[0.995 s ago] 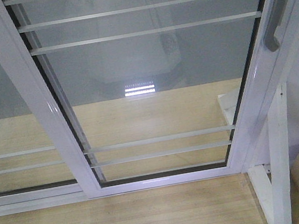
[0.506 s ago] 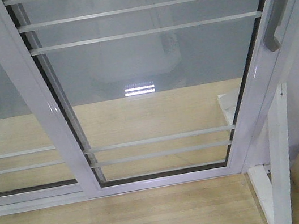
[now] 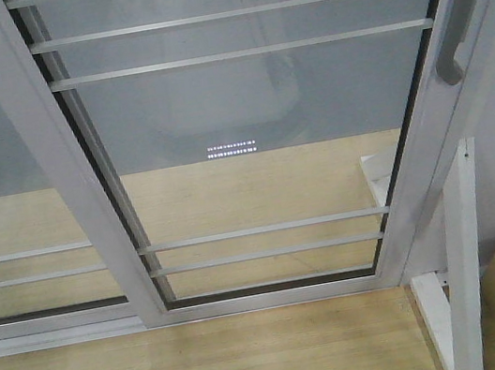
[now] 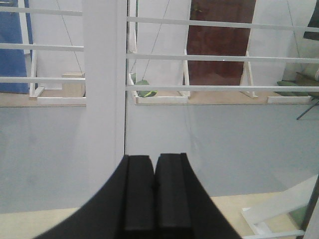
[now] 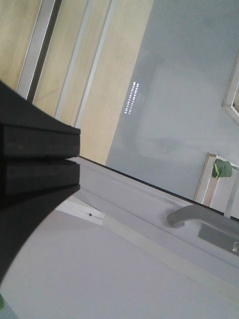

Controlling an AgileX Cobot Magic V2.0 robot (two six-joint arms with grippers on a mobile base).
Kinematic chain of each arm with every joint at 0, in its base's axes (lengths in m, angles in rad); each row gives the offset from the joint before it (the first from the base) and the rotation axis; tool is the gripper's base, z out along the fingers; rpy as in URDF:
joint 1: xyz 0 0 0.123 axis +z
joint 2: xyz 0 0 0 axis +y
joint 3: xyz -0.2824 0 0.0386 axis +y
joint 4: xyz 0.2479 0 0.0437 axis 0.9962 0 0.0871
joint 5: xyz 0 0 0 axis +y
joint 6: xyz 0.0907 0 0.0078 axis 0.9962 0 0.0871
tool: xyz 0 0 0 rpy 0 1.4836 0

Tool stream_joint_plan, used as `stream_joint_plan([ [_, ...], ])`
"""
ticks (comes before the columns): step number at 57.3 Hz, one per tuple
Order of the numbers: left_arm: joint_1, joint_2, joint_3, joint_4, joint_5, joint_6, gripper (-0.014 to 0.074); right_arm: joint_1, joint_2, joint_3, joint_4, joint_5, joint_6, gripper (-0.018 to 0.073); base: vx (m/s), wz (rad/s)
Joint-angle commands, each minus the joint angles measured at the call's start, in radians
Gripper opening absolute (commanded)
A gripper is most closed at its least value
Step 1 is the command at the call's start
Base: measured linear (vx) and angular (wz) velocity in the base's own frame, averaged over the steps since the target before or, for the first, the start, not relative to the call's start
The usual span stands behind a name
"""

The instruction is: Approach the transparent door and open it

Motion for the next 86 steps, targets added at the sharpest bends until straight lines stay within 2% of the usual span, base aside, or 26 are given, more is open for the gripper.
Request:
stream_joint_plan([
  [1, -0.005, 0.02, 0.006, -0.01, -0.076, -0.006, 0.0003, -0.005, 0.018, 0.001, -0.042, -0.096, 0.001, -0.0003, 0.0, 0.0],
  [7, -0.005, 0.02, 0.006, -0.01, -0.076, -0.006, 0.0003, -0.005, 0.018, 0.001, 0.0, -0.177, 0.003, -0.0003, 0.0, 0.0],
  [18, -0.005, 0.02, 0.006, -0.01, -0.076, -0.006, 0.0003, -0.005, 0.018, 0.001, 0.197, -0.354, 0.005, -0.0003, 0.0, 0.0],
  [26, -0.005, 0.02, 0.006, -0.01, -0.083, -0.006, 0.0003, -0.005, 0.018, 0.001, 0.302, -0.408, 0.004, -0.0003, 0.0, 0.0],
  [40, -0.005, 0.02, 0.006, -0.01, -0.088, -0.006, 0.0003, -0.005, 0.018, 0.001, 0.362, -0.472, 0.001, -0.0003, 0.0, 0.0],
  [51, -0.005, 0.02, 0.004, -0.033, -0.17, -0.044, 0.0003, -0.005, 0.018, -0.006, 0.38, -0.628, 0.0, -0.0003, 0.0, 0.0],
  [58, -0.005, 0.023, -0.028, -0.027, -0.238, -0.024, 0.0003, -0.005, 0.025, -0.071, 0.375, -0.6, -0.025, -0.0003, 0.0, 0.0],
  [67, -0.005, 0.107, -0.184, -0.027, -0.208, 0.035, 0.0003, -0.005, 0.147, -0.281, 0.38, -0.448, -0.081, -0.0003, 0.0, 0.0],
  [74, -0.005, 0.285, -0.351, -0.029, -0.177, 0.1, 0.0003, -0.005, 0.35, -0.476, 0.373, -0.355, -0.096, -0.0003, 0.0, 0.0],
  [86, -0.005, 0.619, -0.581, -0.029, -0.178, 0.099, 0.0003, -0.005, 0.667, -0.697, 0.368, -0.317, -0.097, -0.0003, 0.0, 0.0],
])
